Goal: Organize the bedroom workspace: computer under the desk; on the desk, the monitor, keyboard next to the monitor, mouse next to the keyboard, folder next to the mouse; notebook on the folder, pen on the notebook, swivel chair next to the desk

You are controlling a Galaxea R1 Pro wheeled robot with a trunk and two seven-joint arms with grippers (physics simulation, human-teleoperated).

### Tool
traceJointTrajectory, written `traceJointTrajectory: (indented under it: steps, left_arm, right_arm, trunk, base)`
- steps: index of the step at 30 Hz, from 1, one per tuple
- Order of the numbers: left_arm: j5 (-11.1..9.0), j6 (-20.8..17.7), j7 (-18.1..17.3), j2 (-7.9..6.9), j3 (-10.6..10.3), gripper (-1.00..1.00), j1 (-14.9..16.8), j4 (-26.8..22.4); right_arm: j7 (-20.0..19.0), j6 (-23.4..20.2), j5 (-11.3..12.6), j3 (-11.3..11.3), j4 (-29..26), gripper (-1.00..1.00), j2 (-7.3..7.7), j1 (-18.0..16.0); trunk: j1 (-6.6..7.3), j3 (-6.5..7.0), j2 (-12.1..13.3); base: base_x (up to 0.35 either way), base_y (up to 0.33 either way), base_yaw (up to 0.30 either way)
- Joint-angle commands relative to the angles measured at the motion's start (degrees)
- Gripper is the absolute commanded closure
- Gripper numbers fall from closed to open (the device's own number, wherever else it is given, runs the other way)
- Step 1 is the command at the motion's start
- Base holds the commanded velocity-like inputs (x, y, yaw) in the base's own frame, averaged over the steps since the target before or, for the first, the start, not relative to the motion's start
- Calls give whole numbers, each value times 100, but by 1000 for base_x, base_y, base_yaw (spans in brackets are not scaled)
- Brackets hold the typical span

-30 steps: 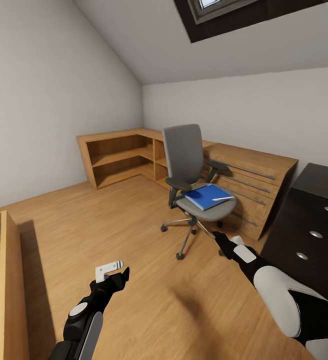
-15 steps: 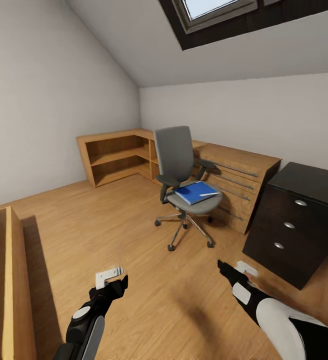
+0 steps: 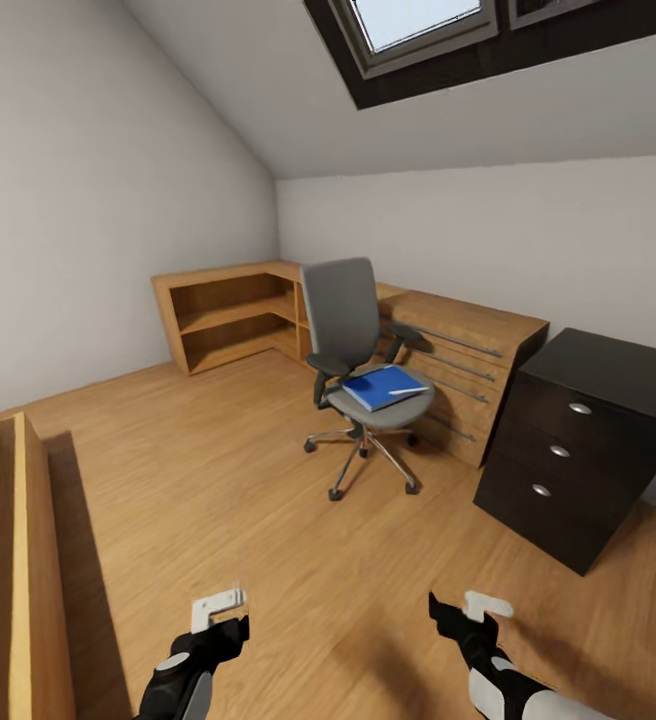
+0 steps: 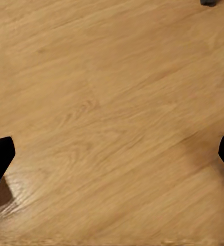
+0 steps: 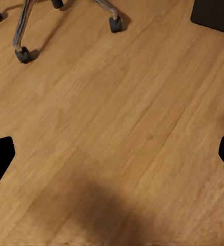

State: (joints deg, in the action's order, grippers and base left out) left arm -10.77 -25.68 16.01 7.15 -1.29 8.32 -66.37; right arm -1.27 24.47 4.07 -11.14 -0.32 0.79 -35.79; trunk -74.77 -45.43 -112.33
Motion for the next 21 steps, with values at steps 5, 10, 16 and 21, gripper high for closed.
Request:
traceJointTrajectory:
  steps: [5,10,16,21]
  left_arm:
    - [-58,-1,56,-90,-12,-100,2,792]
    - [-57,226,47,-230,-18,-100,-2,1401]
    - [-57,1170,44,-344,-26,-100,0,2345]
    - [-57,1857,43,-364,-42,-100,1,3024]
  right_arm:
    - [-14,247,-247,5,14,-100,-17,362]
    - [-7,586,-559,3,36,-100,-36,620]
    - [-6,766,-696,0,77,-100,-93,886]
    - [-5,798,-720,0,90,-100,-113,1033]
  trunk:
    - [111,85,199]
    - [221,175,400]
    - [353,283,641]
    - [463,373,841]
  base:
    - [-4,-4,0]
    - [-1,-1,0]
    - [0,0,0]
    - [0,0,0]
